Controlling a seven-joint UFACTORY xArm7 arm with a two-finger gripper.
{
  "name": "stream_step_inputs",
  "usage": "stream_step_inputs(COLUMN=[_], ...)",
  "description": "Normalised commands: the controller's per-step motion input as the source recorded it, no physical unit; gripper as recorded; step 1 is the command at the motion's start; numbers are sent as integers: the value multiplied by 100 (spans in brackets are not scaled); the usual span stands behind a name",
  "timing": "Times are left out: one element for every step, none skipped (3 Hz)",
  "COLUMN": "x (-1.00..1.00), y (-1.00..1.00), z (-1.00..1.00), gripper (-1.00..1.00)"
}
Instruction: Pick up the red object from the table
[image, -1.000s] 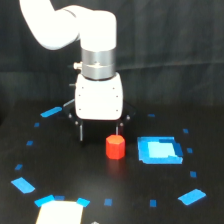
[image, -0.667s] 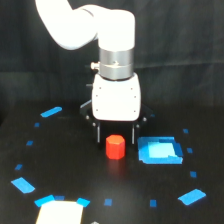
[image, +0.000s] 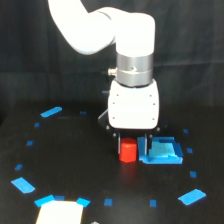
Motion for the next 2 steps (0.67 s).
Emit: stream_step_inputs(x=[-4, -38], y=[80, 90], z=[86, 100], gripper=[-100, -69])
